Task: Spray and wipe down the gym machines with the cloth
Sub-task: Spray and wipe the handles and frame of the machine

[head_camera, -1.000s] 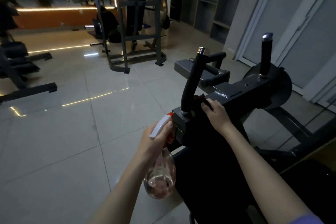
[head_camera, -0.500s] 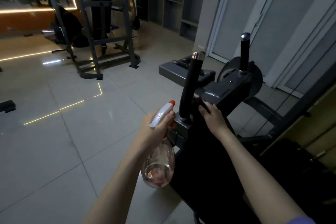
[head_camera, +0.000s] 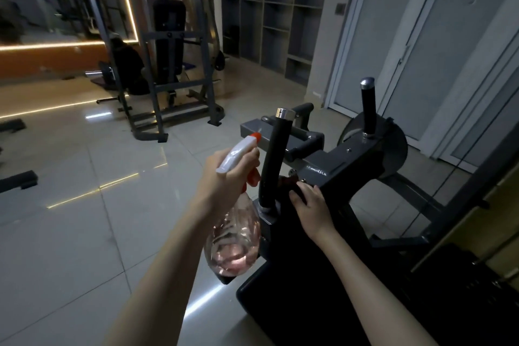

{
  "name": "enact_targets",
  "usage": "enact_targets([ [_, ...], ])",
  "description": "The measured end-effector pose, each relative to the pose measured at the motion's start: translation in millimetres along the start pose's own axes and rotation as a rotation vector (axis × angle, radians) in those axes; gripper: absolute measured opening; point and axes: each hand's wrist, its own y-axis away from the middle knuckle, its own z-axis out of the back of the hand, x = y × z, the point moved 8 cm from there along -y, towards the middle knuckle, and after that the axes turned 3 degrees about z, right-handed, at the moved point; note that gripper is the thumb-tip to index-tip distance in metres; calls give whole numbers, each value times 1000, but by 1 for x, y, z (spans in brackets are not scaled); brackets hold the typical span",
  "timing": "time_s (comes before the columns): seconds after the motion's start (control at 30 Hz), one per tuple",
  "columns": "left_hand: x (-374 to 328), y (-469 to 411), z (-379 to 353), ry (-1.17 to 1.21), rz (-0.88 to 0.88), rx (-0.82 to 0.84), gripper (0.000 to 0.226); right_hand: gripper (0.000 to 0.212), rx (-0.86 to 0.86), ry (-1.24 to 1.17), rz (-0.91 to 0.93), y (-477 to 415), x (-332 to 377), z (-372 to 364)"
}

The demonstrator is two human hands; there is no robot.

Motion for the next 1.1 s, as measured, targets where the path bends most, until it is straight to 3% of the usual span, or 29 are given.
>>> enact_targets([
  [0.13,11,13,-4,-93,18,-40,42,26,-40,3,0,-4,-1,-2],
  [0.27,23,26,4,-139,37,-94,33,32,-83,-614,-204,-13,20,14],
  [0.33,28,27,10,-149,51,-114,31,40,-91,-709,-197,-15,40,15],
  [0.4,34,26,15,-149,56,-120,34,42,-15,-657,-157,-7,60,-4],
  [0.47,39,23,17,-146,70,-110,37,38,-45,-567,-96,9,62,-20],
  [0.67,53,14,20,-145,146,-69,27,53,-14,-73,-21,39,45,-38],
  [0.83,61,15,25,-138,184,-17,28,45,-278,-304,19,19,54,-1],
  [1.0,70,15,37,-213,200,4,38,48,-260,-331,0,6,73,-23],
  [1.1,77,14,39,-174,233,-9,29,45,-243,-220,-16,27,57,-29],
])
